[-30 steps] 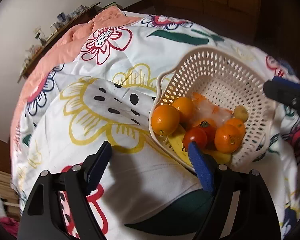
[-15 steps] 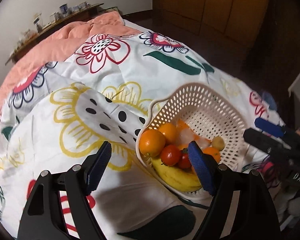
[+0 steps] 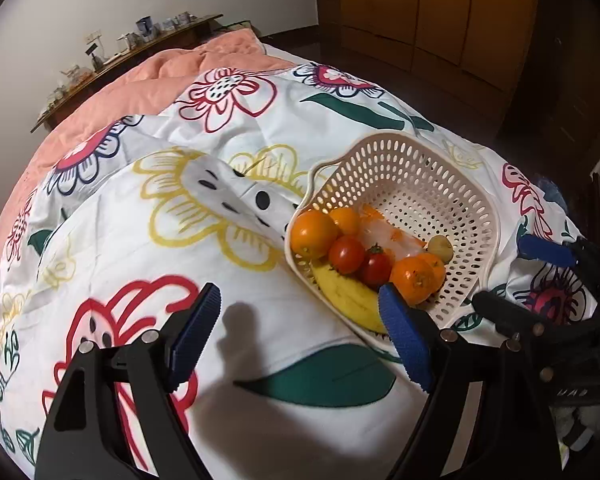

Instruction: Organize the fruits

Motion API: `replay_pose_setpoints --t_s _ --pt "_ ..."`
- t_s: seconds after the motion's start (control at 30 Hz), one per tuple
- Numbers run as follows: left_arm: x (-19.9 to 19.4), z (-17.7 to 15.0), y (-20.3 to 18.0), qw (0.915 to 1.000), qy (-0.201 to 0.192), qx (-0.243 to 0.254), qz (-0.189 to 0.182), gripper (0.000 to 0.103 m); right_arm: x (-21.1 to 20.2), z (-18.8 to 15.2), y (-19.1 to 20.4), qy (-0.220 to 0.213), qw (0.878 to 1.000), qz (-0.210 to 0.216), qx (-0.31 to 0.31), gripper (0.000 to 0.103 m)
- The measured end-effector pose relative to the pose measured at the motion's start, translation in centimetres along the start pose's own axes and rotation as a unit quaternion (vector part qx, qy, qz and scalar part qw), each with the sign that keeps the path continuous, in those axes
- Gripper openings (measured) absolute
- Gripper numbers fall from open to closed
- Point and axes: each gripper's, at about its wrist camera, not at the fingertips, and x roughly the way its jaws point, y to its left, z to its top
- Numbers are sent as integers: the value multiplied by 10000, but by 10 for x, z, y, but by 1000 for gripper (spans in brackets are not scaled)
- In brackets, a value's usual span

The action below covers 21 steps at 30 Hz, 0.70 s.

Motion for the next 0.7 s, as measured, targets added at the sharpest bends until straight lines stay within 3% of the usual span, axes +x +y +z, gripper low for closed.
replay_pose_setpoints --t_s 0.3,0.7 --pt "-16 -22 2 9992 -233 -20 312 83 3 -19 20 279 9990 -59 -352 91" --pt "-28 -34 -4 9968 -448 93 652 83 -3 -24 32 295 9984 -9 -474 91"
